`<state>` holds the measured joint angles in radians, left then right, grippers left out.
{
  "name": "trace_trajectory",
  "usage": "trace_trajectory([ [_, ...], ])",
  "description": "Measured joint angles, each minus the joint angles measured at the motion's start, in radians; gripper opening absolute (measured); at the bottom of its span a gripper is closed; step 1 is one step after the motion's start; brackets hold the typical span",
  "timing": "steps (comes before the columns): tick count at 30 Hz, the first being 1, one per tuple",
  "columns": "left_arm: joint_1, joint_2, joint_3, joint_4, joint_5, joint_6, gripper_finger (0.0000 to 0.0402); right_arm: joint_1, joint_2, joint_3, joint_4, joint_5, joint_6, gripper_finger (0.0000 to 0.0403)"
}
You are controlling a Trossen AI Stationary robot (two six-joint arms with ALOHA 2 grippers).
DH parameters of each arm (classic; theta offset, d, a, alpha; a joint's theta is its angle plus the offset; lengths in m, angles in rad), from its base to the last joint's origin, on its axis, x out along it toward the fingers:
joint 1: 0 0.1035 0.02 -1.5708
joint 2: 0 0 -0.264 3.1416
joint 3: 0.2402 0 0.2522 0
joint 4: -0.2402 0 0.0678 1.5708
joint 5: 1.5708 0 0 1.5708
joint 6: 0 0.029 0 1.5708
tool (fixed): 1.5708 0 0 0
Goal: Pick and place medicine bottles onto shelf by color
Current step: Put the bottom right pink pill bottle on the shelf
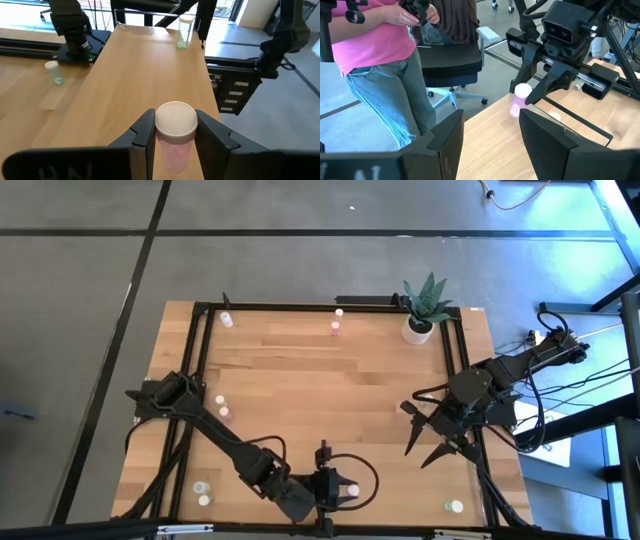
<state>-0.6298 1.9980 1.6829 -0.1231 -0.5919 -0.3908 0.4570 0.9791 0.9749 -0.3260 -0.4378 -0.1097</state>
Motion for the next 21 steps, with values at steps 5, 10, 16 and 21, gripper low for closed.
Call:
trace_trajectory([
  [5,-0.006,0.000,0.000,-0.010,-0.025,0.000,0.0095,0.000,0.000,0.000,0.000,0.000,0.000,0.0194],
  [10,-0.009,0.000,0.000,-0.011,-0.027,-0.005,0.0095,0.000,0.000,0.000,0.000,0.000,0.000,0.0194],
  [16,-0.022,0.000,0.000,-0.012,-0.053,-0.019,0.0095,0.000,0.000,0.000,0.000,0.000,0.000,0.0194],
  [21,-0.027,0.000,0.000,-0.011,-0.056,-0.020,0.0095,0.000,0.000,0.000,0.000,0.000,0.000,0.0194],
])
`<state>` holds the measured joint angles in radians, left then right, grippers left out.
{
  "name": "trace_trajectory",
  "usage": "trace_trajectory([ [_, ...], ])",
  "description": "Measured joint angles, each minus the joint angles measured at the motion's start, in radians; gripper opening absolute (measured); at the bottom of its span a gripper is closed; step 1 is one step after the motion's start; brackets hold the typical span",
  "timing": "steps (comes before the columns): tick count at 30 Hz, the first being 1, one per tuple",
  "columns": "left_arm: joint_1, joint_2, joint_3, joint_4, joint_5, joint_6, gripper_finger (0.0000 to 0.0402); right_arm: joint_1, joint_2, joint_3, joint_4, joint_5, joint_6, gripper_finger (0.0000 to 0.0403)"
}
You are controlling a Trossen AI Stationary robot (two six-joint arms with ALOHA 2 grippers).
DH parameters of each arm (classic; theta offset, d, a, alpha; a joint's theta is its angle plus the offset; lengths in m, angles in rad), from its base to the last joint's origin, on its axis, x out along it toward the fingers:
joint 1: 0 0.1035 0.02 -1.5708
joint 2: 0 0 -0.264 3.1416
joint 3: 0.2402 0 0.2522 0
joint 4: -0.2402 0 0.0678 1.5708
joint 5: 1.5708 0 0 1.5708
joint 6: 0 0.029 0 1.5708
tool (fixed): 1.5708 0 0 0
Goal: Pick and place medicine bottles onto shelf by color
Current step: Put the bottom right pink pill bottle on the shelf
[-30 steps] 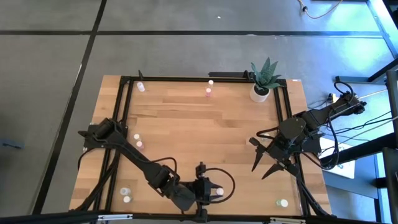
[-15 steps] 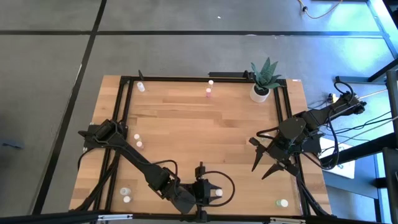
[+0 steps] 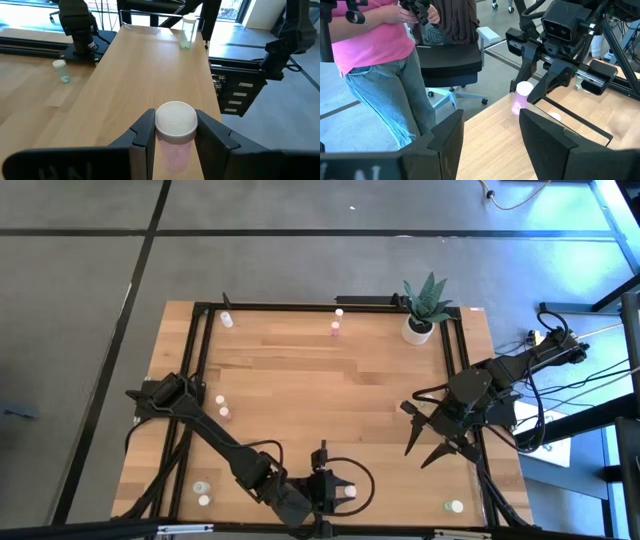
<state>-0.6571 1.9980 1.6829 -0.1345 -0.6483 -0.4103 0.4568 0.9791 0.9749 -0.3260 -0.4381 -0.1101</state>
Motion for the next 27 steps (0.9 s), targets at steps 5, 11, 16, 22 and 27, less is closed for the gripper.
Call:
trace_trajectory([
  [5,0.000,0.000,0.000,0.000,0.000,0.000,0.0095,0.000,0.000,0.000,0.000,0.000,0.000,0.0194],
  [11,-0.004,0.018,0.000,0.034,-0.018,0.025,0.0095,0.000,0.000,0.000,0.000,0.000,0.000,0.0194],
  [16,-0.011,0.023,0.000,0.046,-0.030,0.052,0.0095,0.000,0.000,0.000,0.000,0.000,0.000,0.0194],
  [22,-0.018,0.023,0.000,0.055,-0.031,0.057,0.0095,0.000,0.000,0.000,0.000,0.000,0.000,0.0194],
  [27,-0.023,0.023,0.000,0.054,-0.029,0.080,0.0095,0.000,0.000,0.000,0.000,0.000,0.000,0.0194],
])
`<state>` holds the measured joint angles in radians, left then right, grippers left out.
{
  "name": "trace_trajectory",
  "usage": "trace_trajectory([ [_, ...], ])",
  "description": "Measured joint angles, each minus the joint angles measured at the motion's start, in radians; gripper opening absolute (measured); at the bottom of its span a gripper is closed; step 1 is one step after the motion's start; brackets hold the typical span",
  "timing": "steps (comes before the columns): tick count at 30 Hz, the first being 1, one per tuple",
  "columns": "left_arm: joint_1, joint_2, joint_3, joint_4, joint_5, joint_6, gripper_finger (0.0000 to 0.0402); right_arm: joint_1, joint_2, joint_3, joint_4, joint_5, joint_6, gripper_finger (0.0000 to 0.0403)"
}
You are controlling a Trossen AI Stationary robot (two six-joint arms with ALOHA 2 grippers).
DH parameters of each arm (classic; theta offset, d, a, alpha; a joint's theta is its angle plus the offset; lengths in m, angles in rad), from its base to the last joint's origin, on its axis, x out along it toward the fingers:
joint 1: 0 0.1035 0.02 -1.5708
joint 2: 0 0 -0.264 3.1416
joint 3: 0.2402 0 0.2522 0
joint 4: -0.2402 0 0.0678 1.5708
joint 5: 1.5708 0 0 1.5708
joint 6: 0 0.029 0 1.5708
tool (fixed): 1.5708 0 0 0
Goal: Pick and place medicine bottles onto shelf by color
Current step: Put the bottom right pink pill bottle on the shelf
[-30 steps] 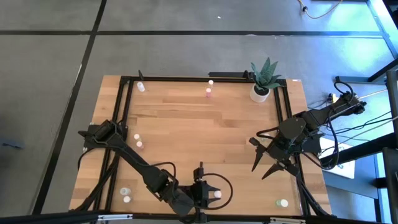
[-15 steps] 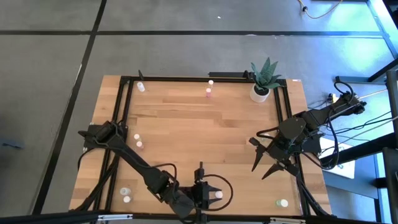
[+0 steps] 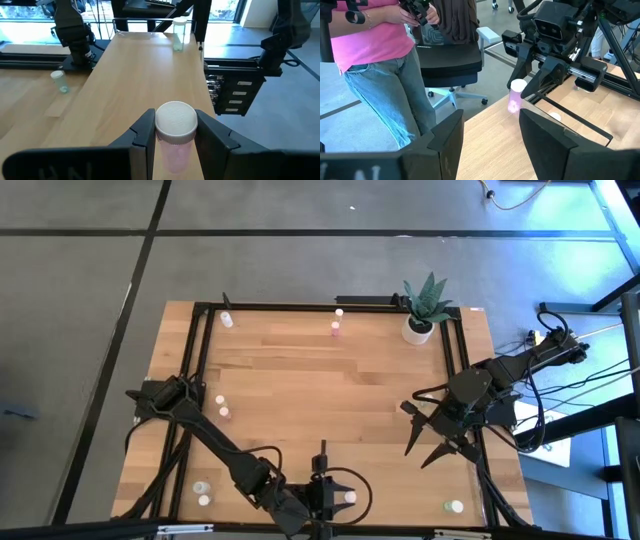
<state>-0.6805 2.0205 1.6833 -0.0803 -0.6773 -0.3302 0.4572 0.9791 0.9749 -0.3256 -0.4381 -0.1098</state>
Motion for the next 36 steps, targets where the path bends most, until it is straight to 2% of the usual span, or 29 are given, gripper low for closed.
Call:
trace_trajectory([
  [13,-0.003,0.008,0.000,0.008,0.029,0.045,0.0095,0.000,0.000,0.000,0.000,0.000,0.000,0.0194],
  [36,0.012,0.024,0.000,0.040,0.040,0.003,0.0095,0.000,0.000,0.000,0.000,0.000,0.000,0.0194],
])
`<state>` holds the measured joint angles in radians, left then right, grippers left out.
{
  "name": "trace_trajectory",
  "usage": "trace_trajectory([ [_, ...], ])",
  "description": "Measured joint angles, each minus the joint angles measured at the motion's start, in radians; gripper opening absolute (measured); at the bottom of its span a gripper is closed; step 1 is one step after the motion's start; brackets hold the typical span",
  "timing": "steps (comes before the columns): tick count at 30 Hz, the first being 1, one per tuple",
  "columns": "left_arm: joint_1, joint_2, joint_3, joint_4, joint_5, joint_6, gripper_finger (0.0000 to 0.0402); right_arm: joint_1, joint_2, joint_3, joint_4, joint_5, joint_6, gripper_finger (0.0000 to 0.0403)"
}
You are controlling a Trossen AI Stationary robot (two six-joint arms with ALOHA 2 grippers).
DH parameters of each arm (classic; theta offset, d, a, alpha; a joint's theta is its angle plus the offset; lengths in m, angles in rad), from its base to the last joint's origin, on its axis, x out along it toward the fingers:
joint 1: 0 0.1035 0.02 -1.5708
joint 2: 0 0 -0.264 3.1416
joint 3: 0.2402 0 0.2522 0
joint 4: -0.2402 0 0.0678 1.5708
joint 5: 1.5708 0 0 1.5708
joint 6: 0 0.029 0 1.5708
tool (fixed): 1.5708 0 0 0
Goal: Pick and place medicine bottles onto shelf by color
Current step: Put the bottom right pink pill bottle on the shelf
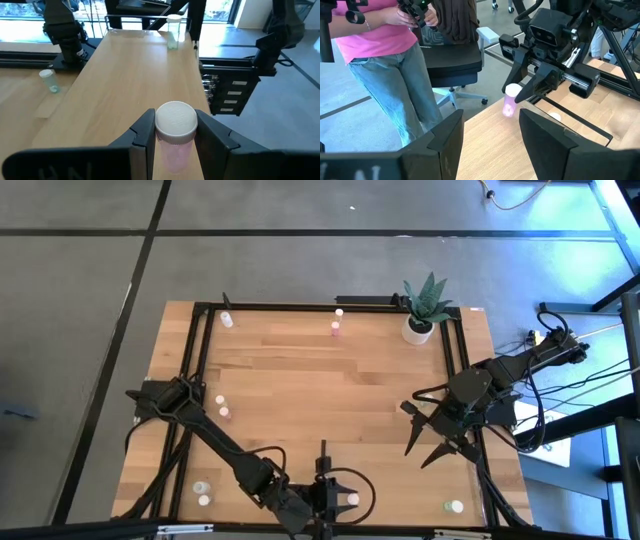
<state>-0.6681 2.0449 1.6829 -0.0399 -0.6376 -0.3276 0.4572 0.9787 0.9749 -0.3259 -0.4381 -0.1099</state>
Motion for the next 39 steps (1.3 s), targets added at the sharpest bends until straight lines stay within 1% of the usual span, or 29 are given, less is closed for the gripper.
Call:
trace_trajectory([
  [28,-0.006,0.000,0.000,-0.024,0.006,0.021,0.0095,0.000,0.000,0.000,0.000,0.000,0.000,0.0194],
  [31,-0.006,0.000,-0.001,-0.036,0.026,0.012,0.0095,0.000,0.000,0.000,0.000,0.000,0.000,0.0194],
  [39,-0.007,0.024,-0.005,-0.011,0.026,-0.010,0.0095,0.000,0.000,0.000,0.000,0.000,0.000,0.0194],
])
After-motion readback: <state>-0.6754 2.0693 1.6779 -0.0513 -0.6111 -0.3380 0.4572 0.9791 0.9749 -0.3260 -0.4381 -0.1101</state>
